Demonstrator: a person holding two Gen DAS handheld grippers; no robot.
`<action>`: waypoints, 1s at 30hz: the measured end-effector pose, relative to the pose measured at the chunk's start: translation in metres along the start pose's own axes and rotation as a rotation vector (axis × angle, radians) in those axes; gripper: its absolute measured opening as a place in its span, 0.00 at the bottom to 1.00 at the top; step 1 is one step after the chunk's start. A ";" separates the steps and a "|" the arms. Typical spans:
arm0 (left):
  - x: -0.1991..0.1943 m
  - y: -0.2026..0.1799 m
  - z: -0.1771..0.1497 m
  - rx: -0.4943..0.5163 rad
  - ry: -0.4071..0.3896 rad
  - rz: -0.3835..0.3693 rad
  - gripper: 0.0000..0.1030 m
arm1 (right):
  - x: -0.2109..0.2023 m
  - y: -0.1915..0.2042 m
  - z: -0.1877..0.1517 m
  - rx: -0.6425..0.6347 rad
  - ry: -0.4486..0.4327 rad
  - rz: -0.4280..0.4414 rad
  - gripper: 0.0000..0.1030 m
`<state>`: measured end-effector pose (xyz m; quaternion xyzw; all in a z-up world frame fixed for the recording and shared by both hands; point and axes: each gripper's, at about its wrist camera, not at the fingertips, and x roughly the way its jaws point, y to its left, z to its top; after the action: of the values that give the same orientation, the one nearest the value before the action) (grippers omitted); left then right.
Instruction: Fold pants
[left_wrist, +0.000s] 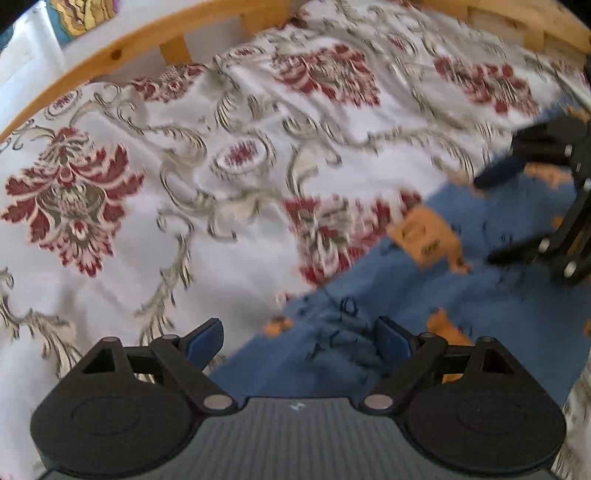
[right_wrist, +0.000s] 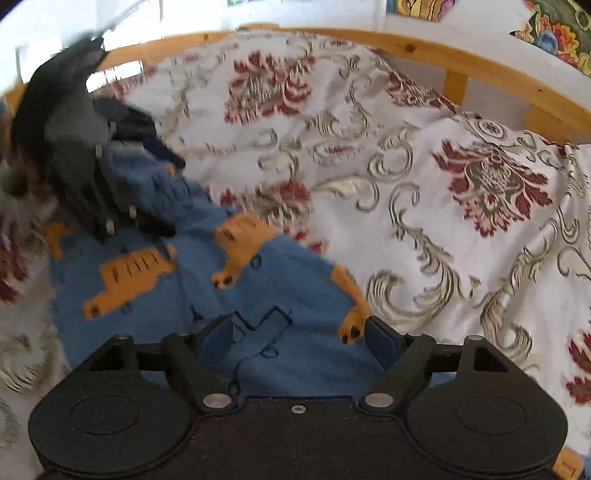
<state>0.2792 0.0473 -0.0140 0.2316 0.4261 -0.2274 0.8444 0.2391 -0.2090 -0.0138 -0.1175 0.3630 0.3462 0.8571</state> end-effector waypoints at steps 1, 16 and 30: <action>-0.002 -0.001 -0.005 0.009 -0.010 0.008 0.89 | 0.001 -0.007 0.009 0.022 0.005 0.025 0.78; -0.028 -0.023 -0.022 0.174 -0.116 0.021 0.29 | 0.031 -0.051 0.050 0.074 0.181 0.225 0.06; -0.054 0.051 0.018 -0.171 -0.230 -0.242 0.77 | -0.027 0.052 -0.009 -0.271 0.026 0.113 0.06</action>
<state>0.2908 0.0871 0.0498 0.0785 0.3693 -0.3154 0.8706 0.1854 -0.1889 0.0012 -0.2161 0.3299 0.4382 0.8077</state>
